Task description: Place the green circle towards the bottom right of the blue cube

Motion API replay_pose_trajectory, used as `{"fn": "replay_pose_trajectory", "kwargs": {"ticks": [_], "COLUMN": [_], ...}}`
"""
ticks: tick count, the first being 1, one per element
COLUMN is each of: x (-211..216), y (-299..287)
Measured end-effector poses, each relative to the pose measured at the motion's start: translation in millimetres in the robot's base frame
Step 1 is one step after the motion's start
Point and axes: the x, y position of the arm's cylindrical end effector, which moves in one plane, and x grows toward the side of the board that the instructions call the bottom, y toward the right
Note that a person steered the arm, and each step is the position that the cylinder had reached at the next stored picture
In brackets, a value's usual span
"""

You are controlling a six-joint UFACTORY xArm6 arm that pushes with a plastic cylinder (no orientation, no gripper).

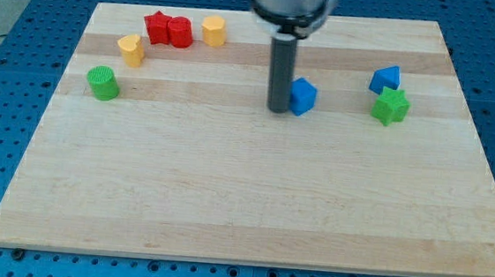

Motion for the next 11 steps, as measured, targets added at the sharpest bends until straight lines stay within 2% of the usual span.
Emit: {"fn": "replay_pose_trajectory", "kwargs": {"ticks": [1,2,3,4,5,6,7,9,10,11], "x": [-13,-9,46,94,63,33,27,11,-43,-20], "y": [12,72,-27,-179,-320,-334,-249,-319,-256,-151]}}
